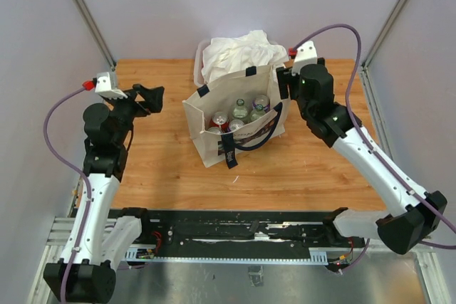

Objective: Take the beverage out of the canvas bag

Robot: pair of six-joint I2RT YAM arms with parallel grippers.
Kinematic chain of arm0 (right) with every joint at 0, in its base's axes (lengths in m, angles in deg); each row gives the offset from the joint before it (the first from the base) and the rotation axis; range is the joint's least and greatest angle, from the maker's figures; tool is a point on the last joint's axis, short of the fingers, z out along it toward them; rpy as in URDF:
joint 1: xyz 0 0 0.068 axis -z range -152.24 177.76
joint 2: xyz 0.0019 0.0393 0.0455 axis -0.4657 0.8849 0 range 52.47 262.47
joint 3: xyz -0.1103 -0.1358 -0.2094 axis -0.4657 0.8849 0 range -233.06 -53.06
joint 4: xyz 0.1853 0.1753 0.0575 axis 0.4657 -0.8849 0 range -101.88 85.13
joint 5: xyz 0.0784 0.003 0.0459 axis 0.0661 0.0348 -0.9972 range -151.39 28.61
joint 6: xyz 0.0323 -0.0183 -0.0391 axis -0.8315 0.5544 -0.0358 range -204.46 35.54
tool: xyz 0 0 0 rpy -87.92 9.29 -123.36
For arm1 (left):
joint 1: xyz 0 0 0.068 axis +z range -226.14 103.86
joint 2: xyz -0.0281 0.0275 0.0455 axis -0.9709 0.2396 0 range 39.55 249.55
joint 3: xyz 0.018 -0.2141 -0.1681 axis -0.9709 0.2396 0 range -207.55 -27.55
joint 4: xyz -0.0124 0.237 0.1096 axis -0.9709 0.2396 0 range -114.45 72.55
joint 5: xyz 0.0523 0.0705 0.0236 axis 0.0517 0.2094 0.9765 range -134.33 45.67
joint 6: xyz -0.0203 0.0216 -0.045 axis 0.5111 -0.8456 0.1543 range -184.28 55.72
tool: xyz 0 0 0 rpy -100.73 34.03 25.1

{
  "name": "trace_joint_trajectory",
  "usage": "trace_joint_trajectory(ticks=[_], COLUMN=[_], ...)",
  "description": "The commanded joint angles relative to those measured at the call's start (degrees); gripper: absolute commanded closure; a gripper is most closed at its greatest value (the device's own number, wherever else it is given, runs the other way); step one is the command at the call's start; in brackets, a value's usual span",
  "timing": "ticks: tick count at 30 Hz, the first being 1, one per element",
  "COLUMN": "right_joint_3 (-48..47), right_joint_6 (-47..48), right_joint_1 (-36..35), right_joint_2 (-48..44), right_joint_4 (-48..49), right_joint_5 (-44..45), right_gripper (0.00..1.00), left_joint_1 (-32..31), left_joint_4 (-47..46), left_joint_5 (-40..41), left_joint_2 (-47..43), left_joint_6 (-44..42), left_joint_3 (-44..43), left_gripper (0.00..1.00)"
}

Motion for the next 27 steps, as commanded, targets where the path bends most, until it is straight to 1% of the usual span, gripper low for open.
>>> trace_joint_trajectory(ticks=[1, 3, 6, 8, 12, 16, 20, 27], right_joint_3=[-4.7, -5.6, -6.4, -6.7, -4.2, -0.1, 2.6, 7.6], right_joint_6=[1.8, 1.4, 1.2, 0.9, -1.2, -4.5, -5.7, -5.9], right_joint_1=[-2.7, -4.0, -5.9, -7.4, -9.8, -11.1, -12.4, -14.8], right_joint_2=[1.9, 3.1, 4.9, 6.0, 6.3, 5.4, 4.2, 1.3], right_joint_4=[2.0, 1.8, 0.2, -1.6, -3.8, -3.1, -4.7, -6.5], right_joint_5=[-9.3, -12.3, -15.0, -15.7, -17.9, -21.2, -22.6, -23.6], right_gripper=[0.31, 0.41, 0.52, 0.57, 0.60, 0.62, 0.64, 0.63], left_joint_1=[-1.6, -2.2, -3.6, -5.7, -10.9, -15.8, -20.2, -22.1], left_joint_4=[1.0, 2.1, 2.2, 1.9, 4.0, 2.3, 2.0, 0.9], left_joint_5=[-4.6, -5.1, -6.5, -6.9, -5.4, -4.9, -3.3, -3.5], left_joint_2=[0.0, -0.1, -1.9, -3.4, -3.9, -2.5, -0.5, 2.1], left_joint_6=[2.5, 3.3, 2.7, 1.1, 1.2, 2.5, 2.1, 2.6], left_joint_3=[-0.5, -0.6, 1.3, 3.0, 4.1, 6.2, 6.0, 5.8], left_gripper=[0.00, 0.00, 0.00, 0.00, 0.00, 0.00, 0.00, 0.00])
